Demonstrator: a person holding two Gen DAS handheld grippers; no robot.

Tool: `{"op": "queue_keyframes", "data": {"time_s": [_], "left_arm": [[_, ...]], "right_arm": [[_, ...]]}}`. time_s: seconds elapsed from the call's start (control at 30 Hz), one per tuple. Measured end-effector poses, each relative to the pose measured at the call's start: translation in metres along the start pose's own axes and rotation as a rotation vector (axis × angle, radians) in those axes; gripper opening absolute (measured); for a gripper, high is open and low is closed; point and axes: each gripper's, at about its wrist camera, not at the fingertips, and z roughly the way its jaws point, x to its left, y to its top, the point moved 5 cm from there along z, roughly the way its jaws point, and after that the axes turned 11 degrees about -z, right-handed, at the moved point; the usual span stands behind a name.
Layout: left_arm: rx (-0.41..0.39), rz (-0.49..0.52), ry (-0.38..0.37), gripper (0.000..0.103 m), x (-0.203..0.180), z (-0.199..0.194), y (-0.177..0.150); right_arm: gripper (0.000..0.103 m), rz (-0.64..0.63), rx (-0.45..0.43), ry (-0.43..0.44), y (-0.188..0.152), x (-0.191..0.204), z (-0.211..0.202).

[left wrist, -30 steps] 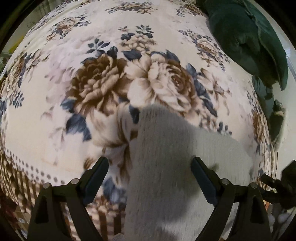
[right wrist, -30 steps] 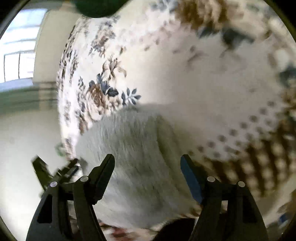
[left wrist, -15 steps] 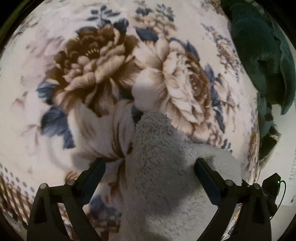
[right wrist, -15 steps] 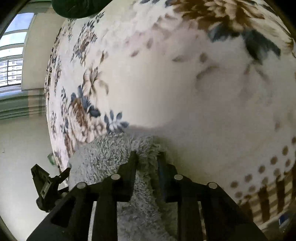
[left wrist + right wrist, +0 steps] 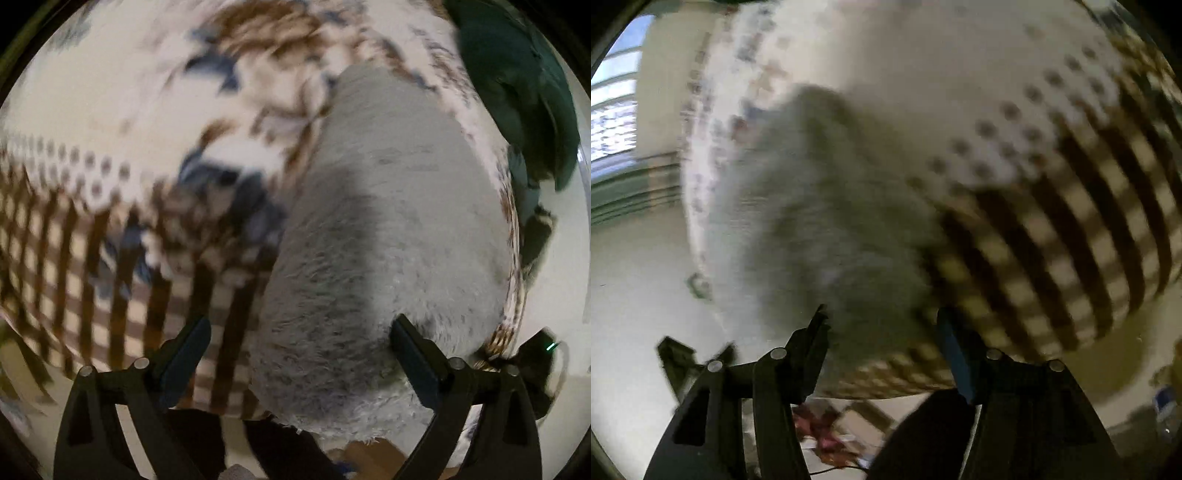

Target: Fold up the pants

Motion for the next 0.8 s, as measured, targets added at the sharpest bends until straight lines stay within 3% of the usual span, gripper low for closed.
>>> {"op": "queue_keyframes", "data": {"time_s": [0.07, 0.2, 0.27, 0.3, 0.33, 0.43, 0.57, 0.73, 0.8], "left_arm": [[0.022, -0.027, -0.034, 0.100, 0.004, 0.006, 0.003], [-0.016, 0.042, -0.045, 0.100, -0.009, -0.011, 0.009], [-0.048, 0.065, -0.106, 0.100, -0.022, -0.020, 0.015], [-0.051, 0.069, -0.144, 0.100, -0.028, -0.021, 0.020], [-0.054, 0.070, -0.168, 0.100, -0.033, -0.019, 0.025], [-0.025, 0.085, -0.256, 0.100, -0.048, -0.002, 0.034], [0.003, 0.106, -0.230, 0.100, -0.053, 0.028, 0.050], [0.029, 0.083, -0.298, 0.102, -0.040, 0.043, 0.061], [0.057, 0.058, -0.344, 0.102, -0.036, 0.046, 0.061]], "right_arm": [[0.060, -0.057, 0.008, -0.104, -0.007, -0.009, 0.010], [0.061, -0.059, -0.011, -0.019, -0.008, -0.001, 0.002], [0.074, -0.036, -0.046, 0.086, -0.008, 0.002, -0.009], [0.091, -0.024, -0.058, 0.143, -0.007, 0.004, -0.011], [0.101, -0.020, -0.065, 0.194, -0.005, 0.005, -0.010], [0.102, -0.041, -0.047, 0.285, -0.003, 0.009, 0.014], [0.103, -0.039, -0.012, 0.360, 0.000, 0.010, 0.058], [0.103, -0.029, -0.034, 0.479, 0.006, 0.022, 0.065], [0.103, -0.042, -0.017, 0.484, 0.007, 0.028, 0.071]]}}
